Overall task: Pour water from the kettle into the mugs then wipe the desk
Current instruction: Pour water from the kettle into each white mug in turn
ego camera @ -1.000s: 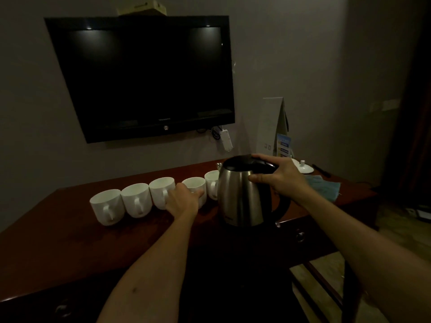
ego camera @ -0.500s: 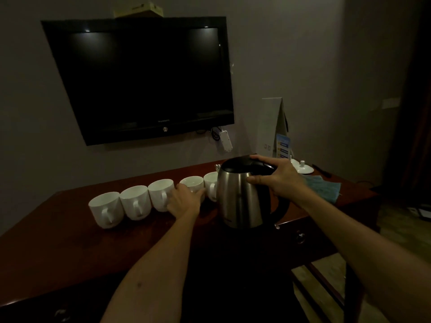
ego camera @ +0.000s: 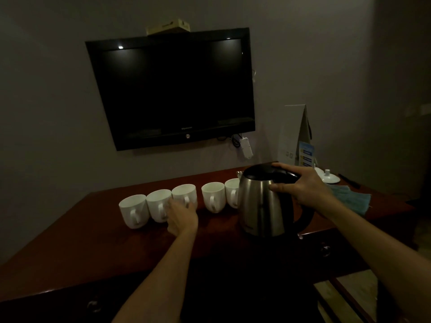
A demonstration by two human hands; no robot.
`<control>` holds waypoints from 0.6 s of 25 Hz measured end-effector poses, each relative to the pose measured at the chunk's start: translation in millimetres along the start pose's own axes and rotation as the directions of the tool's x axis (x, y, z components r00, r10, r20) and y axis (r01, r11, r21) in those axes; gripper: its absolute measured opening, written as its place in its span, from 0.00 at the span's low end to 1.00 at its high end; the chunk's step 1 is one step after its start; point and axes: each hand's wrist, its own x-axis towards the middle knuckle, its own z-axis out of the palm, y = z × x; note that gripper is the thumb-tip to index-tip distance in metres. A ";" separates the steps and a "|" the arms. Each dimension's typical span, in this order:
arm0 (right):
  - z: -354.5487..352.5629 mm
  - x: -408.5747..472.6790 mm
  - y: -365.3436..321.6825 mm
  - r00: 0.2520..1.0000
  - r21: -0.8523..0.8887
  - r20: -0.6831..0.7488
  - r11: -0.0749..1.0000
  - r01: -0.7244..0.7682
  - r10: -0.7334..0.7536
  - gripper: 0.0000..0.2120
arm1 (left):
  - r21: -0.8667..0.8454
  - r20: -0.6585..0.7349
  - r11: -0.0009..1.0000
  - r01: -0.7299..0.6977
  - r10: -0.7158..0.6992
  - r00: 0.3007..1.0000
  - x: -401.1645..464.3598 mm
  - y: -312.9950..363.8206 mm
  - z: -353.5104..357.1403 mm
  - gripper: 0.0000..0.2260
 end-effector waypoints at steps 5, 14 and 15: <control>0.5 0.7 1.3 1.000 0.028 -0.008 0.999 0.019 -0.019 0.31 | -0.038 -0.012 0.999 -0.027 0.027 1.000 9.9 6.1 5.1 0.23; -3.9 0.4 -4.2 0.999 0.044 0.032 0.999 0.018 -0.019 0.30 | 0.128 0.125 0.992 -0.019 0.003 0.992 20.5 -2.4 -20.3 0.30; -4.9 0.1 -5.4 0.999 0.051 0.047 0.999 0.010 -0.012 0.30 | 0.156 0.154 0.987 -0.036 0.012 0.988 23.3 -5.6 -25.5 0.30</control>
